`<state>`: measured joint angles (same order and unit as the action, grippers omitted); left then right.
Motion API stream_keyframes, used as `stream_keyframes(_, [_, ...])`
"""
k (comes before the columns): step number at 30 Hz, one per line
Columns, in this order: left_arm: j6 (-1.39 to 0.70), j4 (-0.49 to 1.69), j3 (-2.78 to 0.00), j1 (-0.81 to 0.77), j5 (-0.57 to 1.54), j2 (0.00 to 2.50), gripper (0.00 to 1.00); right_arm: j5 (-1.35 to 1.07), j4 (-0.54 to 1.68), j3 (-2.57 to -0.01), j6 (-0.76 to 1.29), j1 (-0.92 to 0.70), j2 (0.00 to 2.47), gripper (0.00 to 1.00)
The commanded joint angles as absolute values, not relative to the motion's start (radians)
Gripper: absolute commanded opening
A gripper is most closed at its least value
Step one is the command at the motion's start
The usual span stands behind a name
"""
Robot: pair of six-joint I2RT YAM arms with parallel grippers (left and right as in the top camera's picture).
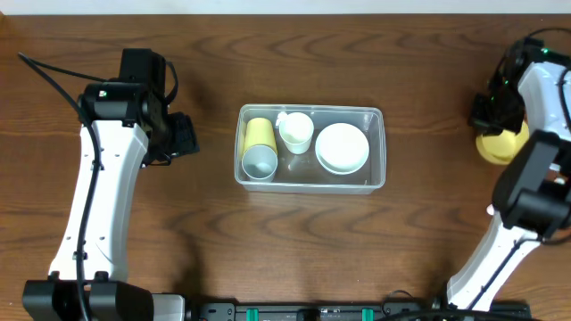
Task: Pack container
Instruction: 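Carry yellow bowl into container onto the grey bowl, release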
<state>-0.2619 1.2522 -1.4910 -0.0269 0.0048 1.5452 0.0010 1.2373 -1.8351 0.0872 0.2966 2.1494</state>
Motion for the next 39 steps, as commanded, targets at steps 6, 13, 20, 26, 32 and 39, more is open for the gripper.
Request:
stream_keyframes(6, [-0.257,1.255,-1.487,-0.021,0.008,1.548,0.71,-0.147,1.251,-1.838,-0.067,0.057,1.807,0.01])
stream_keyframes(13, [-0.257,1.254,-1.487,-0.021,0.009,1.548,0.71,-0.104,1.249,-1.838,-0.121,-0.249,1.681,0.01])
stream_keyframes(20, [-0.257,1.254,-1.487,-0.021,0.008,1.548,0.71,-0.101,1.249,-1.821,-0.069,-0.448,1.720,0.01])
stream_keyframes(26, [-0.256,1.254,-1.487,-0.021,0.009,1.548,0.71,-0.102,1.209,-1.742,0.005,-0.501,1.772,0.01])
stream_keyframes(32, [-0.257,1.254,-1.487,-0.021,0.008,1.548,0.71,-0.102,1.098,-1.573,0.030,-0.501,1.793,0.01])
stream_keyframes(39, [-0.257,1.254,-1.488,-0.021,0.008,1.548,0.71,-0.102,1.019,-1.450,0.028,-0.501,1.794,0.02])
